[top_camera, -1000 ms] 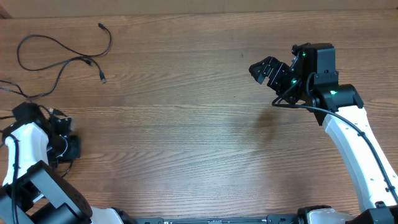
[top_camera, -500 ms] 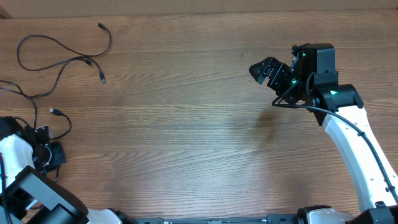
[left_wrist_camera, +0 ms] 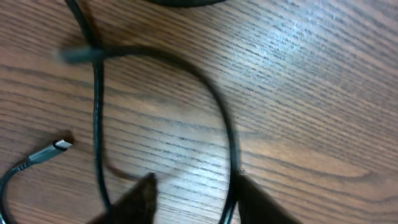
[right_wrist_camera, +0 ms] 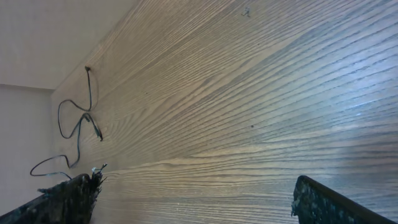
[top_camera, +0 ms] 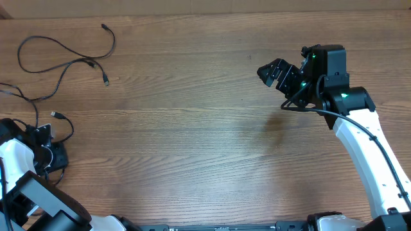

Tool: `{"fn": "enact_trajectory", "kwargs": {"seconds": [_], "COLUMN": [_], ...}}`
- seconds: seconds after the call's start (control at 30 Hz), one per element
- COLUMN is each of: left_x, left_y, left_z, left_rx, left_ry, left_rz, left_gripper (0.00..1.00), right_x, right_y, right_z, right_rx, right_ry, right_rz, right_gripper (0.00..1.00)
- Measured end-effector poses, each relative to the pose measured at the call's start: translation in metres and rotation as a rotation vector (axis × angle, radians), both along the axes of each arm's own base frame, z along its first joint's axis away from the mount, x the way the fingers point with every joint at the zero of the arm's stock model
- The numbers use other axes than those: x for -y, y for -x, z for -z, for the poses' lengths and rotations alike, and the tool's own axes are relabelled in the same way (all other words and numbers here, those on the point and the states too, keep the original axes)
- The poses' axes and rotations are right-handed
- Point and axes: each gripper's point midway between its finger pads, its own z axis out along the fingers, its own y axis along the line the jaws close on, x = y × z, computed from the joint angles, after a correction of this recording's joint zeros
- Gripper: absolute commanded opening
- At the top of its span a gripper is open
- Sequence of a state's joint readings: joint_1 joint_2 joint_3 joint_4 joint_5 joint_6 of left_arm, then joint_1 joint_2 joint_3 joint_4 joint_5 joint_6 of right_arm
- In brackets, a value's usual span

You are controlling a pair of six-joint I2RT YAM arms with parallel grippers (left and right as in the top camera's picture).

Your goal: Untangle cables

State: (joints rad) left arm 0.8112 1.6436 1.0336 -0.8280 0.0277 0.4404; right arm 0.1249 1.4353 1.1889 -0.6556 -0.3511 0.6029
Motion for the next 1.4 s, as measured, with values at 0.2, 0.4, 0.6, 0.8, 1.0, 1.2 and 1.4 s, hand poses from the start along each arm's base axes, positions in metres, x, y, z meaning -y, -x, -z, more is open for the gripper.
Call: {"fn": "enact_trajectory", "kwargs": {"seconds": [0.2,0.4,0.6,0.8,1.0,1.2,1.4], "left_x": [0.003,0.006,-0.004,0.011,0.086,0.179,0.243], "left_y": [0.002,0.005,-0.023,-0.083,-0.117,-0.101,-0.06], "left_z": [0.0,-0.001,-0.037,-0.122,-0.192,-0.234,-0.251], "left_rx": [-0.008,-0.026,0.052,0.3,0.527,0.661,0.705], "left_ry": [0.01,0.027,-0.053,-0.18,-0.209,-0.134,-0.022], "left_rz": [0.007,0.02,0.069,0.2,0.421,0.652,0.821], "left_gripper": [0.48,0.71,1.0,1.0,1.0,1.0,1.0], "right_x": [0.0,0.0,0.0,-0.001,-0.004,-0.004,-0.004], "right_y": [0.0,0.0,0.0,0.001,0.005,0.01,0.014], "right_z": [0.0,0.0,0.0,0.0,0.002,0.005,0.008], "right_rx": [0.0,0.0,0.001,-0.002,-0.021,-0.045,-0.067], "right_ry": [0.001,0.001,0.001,-0.004,-0.017,-0.02,-0.02], "right_rz": [0.0,0.0,-0.001,-0.004,-0.018,-0.023,-0.024], "right_gripper": [1.0,1.0,1.0,1.0,1.0,1.0,1.0]}}
